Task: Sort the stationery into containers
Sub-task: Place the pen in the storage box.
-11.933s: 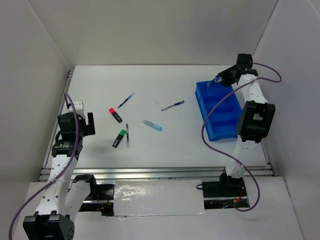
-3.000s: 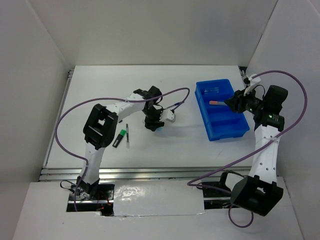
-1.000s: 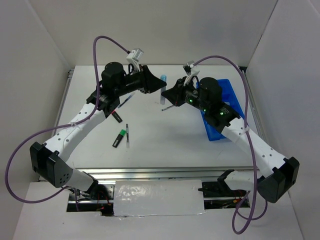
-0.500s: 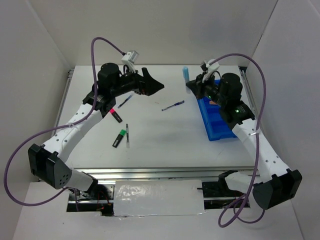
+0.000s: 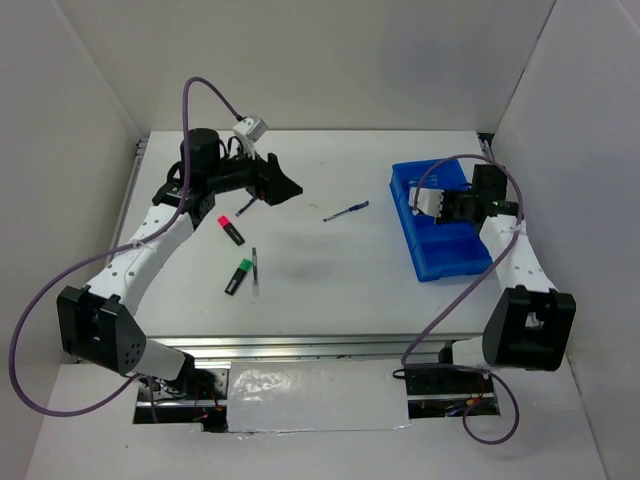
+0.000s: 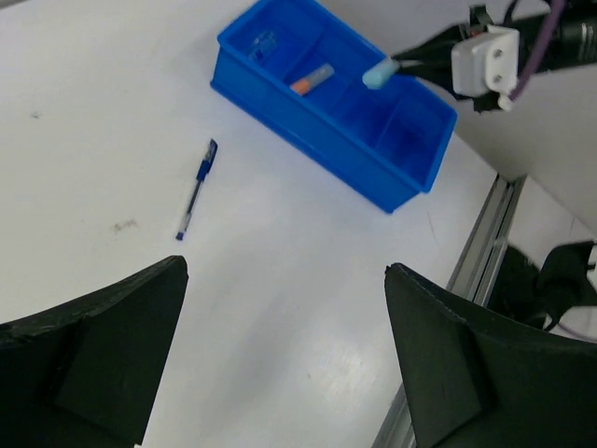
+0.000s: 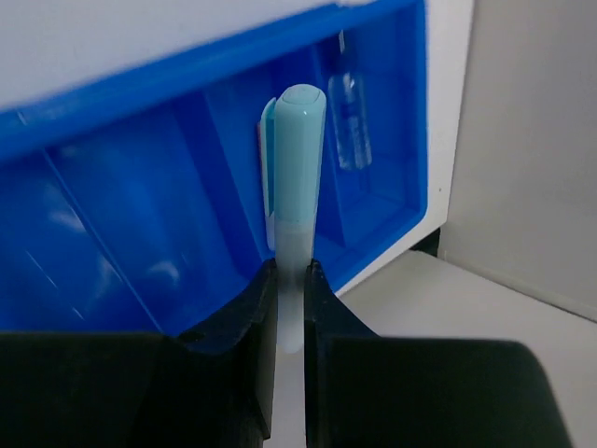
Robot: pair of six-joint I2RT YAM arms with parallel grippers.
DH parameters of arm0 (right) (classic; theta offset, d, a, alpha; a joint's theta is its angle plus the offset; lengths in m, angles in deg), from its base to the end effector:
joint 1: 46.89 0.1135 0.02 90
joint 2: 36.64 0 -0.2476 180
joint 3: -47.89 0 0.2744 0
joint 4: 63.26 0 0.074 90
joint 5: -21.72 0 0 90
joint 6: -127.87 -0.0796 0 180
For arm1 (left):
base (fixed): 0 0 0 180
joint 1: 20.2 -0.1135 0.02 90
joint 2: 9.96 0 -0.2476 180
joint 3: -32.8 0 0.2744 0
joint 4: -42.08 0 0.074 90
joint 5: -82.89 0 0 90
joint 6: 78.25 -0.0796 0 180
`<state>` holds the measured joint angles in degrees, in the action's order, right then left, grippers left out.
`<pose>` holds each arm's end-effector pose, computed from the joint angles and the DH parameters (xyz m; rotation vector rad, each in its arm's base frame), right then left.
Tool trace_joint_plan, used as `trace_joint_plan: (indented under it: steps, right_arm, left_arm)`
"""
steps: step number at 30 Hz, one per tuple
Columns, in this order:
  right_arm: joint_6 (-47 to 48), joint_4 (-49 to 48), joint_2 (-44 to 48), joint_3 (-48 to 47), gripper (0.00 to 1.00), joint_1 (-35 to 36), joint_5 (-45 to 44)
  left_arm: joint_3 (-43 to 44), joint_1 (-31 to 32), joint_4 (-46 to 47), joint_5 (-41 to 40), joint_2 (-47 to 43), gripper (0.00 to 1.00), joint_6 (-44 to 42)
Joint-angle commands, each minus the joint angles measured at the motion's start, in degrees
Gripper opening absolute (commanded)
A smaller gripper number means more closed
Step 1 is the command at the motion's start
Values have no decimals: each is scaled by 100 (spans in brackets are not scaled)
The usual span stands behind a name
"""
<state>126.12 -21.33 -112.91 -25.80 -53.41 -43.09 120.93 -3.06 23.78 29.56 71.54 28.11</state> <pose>0.3411 -0.0049 0.2393 -1.6484 1.5798 -0.3574 0.3596 -0.1606 0.3622 0.4918 1.7736 -0.9810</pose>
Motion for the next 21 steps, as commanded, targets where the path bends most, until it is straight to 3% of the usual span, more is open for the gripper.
trace_joint_plan:
  steps: [1,13,21]
  right_arm:
    - [1826,-47,-282,-82,1,-226,-242]
    - [2785,-355,-1978,-1258,6,-350,-708]
    - [2803,-399,-2348,-1286,9,-174,-902]
  left_arm:
    - [78,-124,-204,772,138,99,-634]
    - [-71,-317,-627,132,402,99,-757]
    - [-273,-703,-830,-607,227,99,-792]
